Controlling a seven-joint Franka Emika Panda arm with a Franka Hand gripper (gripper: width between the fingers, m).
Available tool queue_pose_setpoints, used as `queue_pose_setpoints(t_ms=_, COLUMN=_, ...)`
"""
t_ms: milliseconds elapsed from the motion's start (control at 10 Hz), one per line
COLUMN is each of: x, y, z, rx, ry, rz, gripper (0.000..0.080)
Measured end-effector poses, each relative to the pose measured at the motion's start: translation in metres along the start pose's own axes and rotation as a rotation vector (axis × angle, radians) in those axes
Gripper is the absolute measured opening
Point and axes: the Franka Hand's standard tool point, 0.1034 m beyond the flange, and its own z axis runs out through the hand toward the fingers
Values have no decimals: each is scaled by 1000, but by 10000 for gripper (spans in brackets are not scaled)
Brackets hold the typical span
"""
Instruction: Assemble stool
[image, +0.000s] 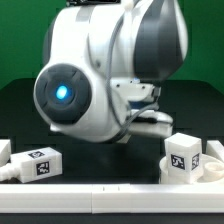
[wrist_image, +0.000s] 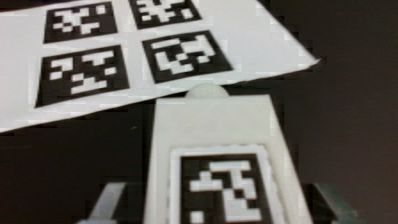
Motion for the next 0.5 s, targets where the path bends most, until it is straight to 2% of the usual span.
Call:
queue_pose_setpoints(t_ms=100, x=-10, y=-11, z=-17, rx=-13, ry=125, rz=-52, gripper=318)
queue_pose_setpoints(t_ms=200, x=-16, y=-10, z=-20, rx=-23, ry=220, rz=-112, gripper=318)
queue_pose_setpoints(t_ms=300, x=-9, y=5, z=-5, rx=-22, ry=258, rz=-126, gripper=318)
queue_pose_setpoints(t_ms=400, x=0, y=6, z=-5, rx=-19, ry=308, rz=-102, gripper=318)
queue_pose_setpoints(t_ms=500, x=0, y=2, z=-12, rx=-23, ry=383, rz=-114, gripper=318)
